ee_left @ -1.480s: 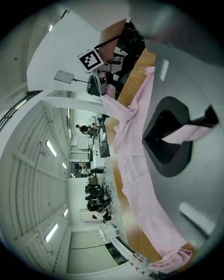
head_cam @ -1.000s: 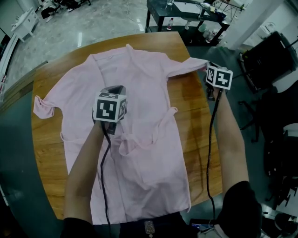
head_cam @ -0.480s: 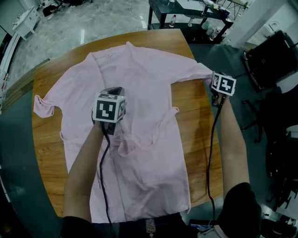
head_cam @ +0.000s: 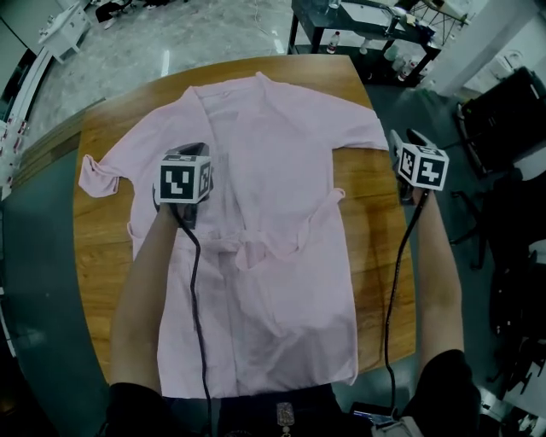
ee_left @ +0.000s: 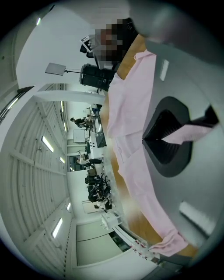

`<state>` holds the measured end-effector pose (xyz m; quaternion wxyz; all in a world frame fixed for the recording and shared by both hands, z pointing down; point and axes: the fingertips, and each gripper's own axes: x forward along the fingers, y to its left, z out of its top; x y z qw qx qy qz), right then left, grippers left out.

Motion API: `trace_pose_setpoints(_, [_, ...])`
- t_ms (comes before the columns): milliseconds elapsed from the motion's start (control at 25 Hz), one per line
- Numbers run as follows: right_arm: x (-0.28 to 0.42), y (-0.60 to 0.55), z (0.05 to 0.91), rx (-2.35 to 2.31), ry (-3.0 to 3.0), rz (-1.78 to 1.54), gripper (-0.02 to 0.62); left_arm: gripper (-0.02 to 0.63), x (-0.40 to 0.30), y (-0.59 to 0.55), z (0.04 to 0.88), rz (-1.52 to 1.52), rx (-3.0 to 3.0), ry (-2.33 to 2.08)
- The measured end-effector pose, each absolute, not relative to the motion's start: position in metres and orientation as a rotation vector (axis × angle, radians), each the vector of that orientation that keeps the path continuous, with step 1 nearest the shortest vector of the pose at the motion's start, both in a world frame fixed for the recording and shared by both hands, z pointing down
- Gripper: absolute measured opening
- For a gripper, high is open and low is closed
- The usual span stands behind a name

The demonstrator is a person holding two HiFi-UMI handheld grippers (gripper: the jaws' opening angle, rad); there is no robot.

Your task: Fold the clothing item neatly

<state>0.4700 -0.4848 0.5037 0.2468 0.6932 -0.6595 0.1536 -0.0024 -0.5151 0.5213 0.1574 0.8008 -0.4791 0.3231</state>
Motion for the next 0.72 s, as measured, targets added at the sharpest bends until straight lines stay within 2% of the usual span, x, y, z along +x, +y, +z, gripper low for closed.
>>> trace_pose_setpoints(280, [0.359, -0.508, 0.493, 1.635, -2.003, 0.366, 0.165, 0.015, -0.076, -0.535, 0.506, 0.978, 2.243, -1.493])
trace_pose_setpoints(480, [0.285, -0.53, 0.494, 1.49, -2.093, 0.368, 0.166, 0.078, -0.113, -0.559, 0.499, 1.075, 2.28, -1.532])
trace_pose_setpoints(720, [0.239, -0.562, 0.511, 1.369, -2.119, 0.331, 0.166, 0.15, -0.156, -0.614, 0.519, 1.13, 2.29, -1.559])
